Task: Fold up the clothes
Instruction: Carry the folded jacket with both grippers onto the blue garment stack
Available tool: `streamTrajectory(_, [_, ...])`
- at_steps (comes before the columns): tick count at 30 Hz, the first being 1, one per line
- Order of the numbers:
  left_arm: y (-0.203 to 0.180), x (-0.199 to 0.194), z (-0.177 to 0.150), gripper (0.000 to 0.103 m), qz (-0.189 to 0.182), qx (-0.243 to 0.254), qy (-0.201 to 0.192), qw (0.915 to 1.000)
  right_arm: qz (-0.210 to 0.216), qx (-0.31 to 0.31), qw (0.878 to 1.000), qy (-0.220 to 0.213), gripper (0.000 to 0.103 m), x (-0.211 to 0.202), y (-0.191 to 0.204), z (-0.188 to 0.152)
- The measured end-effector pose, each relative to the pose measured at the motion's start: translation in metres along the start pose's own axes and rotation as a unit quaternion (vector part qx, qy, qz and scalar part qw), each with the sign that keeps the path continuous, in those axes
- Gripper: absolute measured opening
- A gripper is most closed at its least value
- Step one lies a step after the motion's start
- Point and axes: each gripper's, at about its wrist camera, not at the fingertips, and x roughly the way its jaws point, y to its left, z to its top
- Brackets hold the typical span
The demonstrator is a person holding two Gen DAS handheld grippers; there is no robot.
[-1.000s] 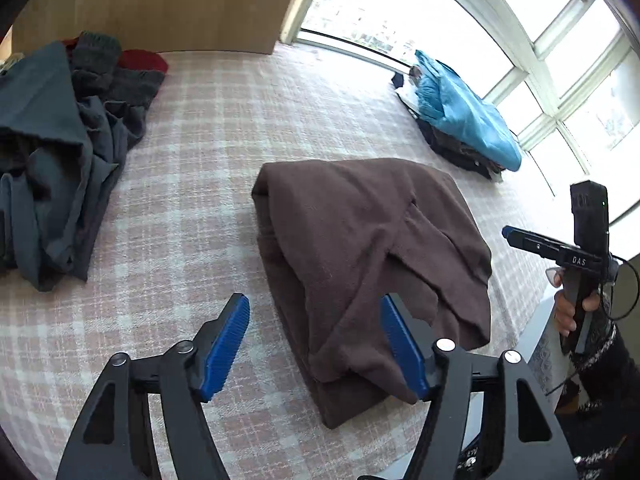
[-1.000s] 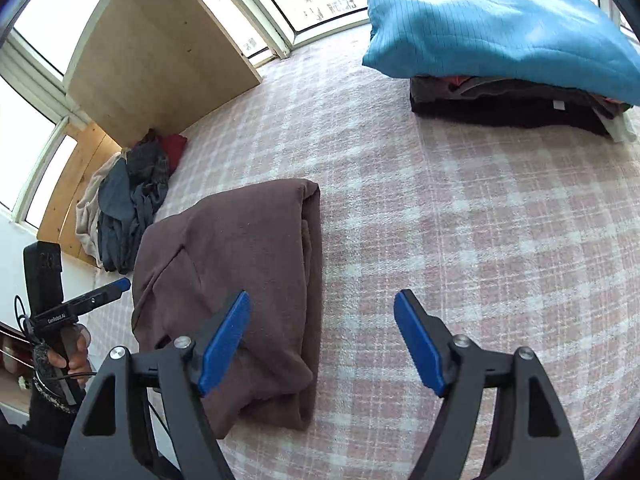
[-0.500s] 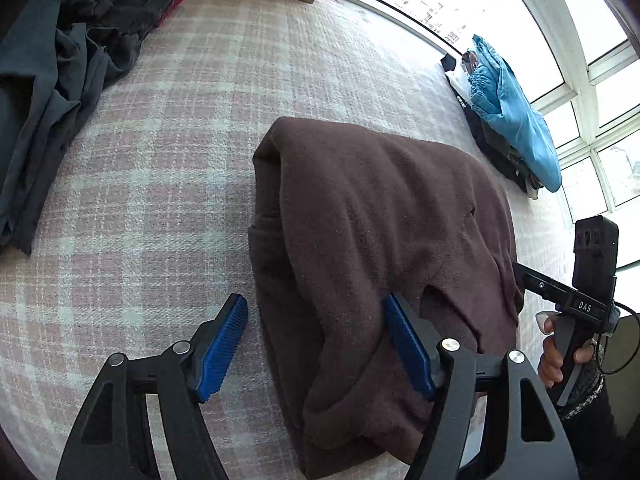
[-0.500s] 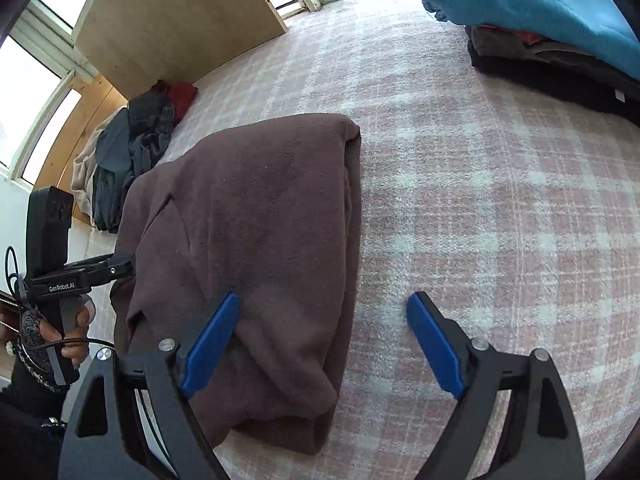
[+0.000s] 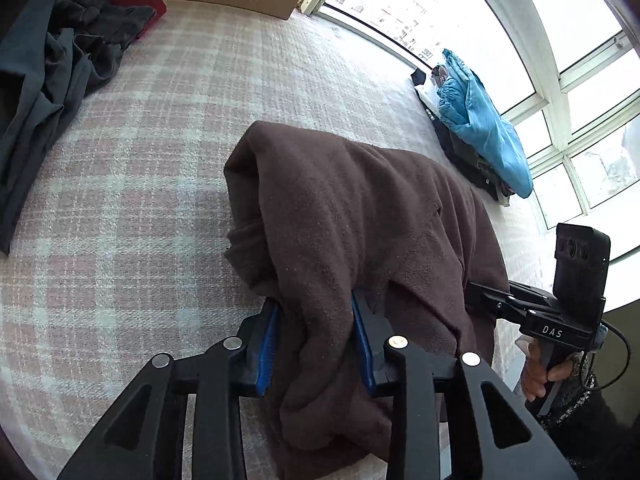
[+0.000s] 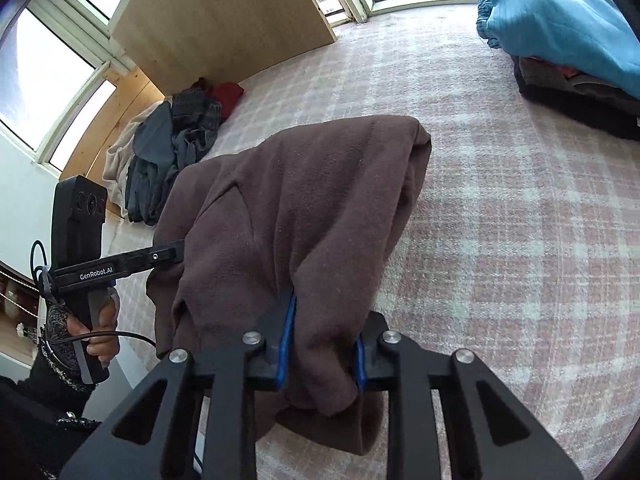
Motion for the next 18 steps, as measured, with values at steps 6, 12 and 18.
streamTrajectory(6, [-0.011, -0.019, 0.004, 0.027, -0.030, 0.001, -0.014, 0.9995, -0.007, -0.002, 0.999, -0.044, 0.022, -0.041, 0.012, 0.005])
streamTrajectory(12, [-0.070, -0.032, 0.035, 0.027, -0.049, 0.075, -0.032, 0.9955, -0.033, -0.015, 0.993, -0.113, 0.021, -0.121, -0.009, 0.035])
streamTrajectory(18, [-0.178, -0.019, 0.103, 0.027, -0.061, 0.173, -0.071, 0.9804, -0.090, -0.041, 0.982, -0.159, 0.021, -0.196, -0.069, 0.096])
